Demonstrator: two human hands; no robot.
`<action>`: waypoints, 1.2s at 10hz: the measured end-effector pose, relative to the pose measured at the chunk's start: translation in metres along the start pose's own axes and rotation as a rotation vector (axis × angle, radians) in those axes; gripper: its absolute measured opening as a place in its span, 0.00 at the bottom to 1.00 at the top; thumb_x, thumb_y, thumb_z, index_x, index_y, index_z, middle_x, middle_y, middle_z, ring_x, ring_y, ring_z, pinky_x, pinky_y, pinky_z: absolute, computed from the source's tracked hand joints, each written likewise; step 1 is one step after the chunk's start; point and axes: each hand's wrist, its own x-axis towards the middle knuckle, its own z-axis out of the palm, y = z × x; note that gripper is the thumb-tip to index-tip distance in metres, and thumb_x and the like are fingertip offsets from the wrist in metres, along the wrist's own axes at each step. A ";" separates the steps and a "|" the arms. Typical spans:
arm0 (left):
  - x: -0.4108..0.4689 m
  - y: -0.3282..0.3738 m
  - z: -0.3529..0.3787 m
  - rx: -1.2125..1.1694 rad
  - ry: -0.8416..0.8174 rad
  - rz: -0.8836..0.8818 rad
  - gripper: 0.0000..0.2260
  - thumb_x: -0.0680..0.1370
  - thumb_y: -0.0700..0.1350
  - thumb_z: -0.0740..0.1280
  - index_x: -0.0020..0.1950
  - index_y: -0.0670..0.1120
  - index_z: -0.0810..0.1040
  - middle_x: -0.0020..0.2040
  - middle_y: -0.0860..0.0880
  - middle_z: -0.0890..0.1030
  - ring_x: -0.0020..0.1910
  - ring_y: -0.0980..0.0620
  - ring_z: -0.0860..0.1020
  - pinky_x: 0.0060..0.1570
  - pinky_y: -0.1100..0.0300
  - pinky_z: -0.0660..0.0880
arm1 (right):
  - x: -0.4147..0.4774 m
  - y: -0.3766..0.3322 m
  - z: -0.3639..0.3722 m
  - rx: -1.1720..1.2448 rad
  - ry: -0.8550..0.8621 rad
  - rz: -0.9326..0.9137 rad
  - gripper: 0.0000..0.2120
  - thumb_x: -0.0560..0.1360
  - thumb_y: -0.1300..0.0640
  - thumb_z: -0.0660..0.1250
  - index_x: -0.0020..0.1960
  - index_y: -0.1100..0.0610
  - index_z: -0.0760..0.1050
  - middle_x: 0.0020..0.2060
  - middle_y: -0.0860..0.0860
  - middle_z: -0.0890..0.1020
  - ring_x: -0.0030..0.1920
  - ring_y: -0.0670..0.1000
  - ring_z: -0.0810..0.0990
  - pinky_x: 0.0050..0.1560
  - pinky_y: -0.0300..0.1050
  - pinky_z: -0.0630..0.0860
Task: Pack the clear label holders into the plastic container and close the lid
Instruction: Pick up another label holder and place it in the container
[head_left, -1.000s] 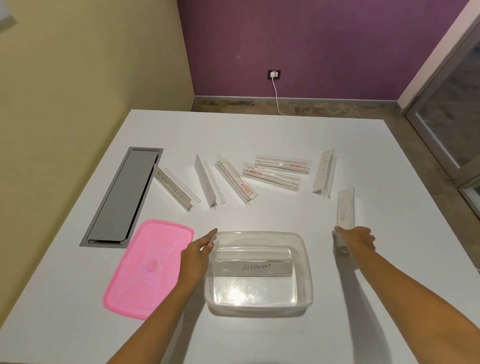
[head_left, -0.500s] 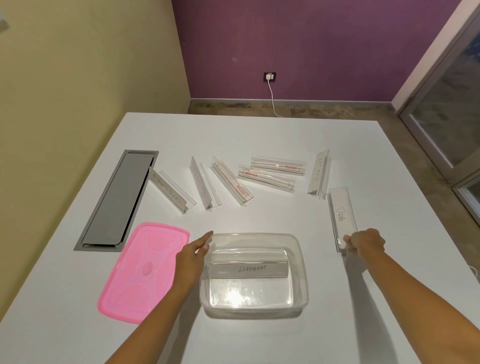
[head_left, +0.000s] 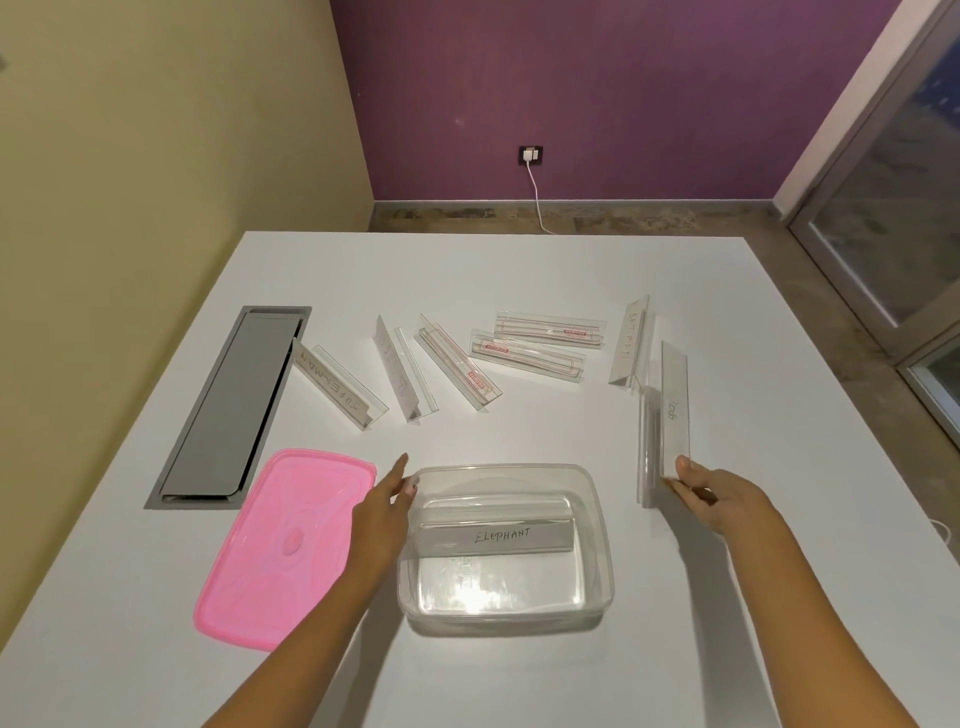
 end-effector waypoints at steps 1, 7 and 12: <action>-0.005 0.007 0.004 0.045 0.050 0.092 0.22 0.81 0.48 0.57 0.75 0.48 0.60 0.69 0.47 0.72 0.68 0.48 0.69 0.65 0.56 0.64 | -0.024 -0.007 0.019 -0.006 -0.044 -0.038 0.16 0.74 0.61 0.70 0.61 0.59 0.76 0.58 0.51 0.80 0.59 0.47 0.78 0.67 0.44 0.71; -0.004 0.051 -0.024 -0.088 -0.191 -0.033 0.09 0.76 0.46 0.67 0.49 0.40 0.79 0.45 0.44 0.80 0.39 0.48 0.79 0.45 0.57 0.78 | -0.083 0.031 0.101 -0.771 -0.149 -0.582 0.17 0.63 0.71 0.74 0.42 0.51 0.85 0.39 0.41 0.85 0.40 0.35 0.82 0.39 0.20 0.73; -0.023 0.011 0.023 0.543 0.019 0.136 0.10 0.76 0.35 0.60 0.57 0.41 0.70 0.43 0.42 0.79 0.37 0.49 0.73 0.36 0.59 0.67 | -0.066 0.059 0.105 -1.173 -0.201 -0.715 0.16 0.70 0.76 0.61 0.47 0.60 0.79 0.42 0.53 0.78 0.32 0.40 0.75 0.37 0.30 0.72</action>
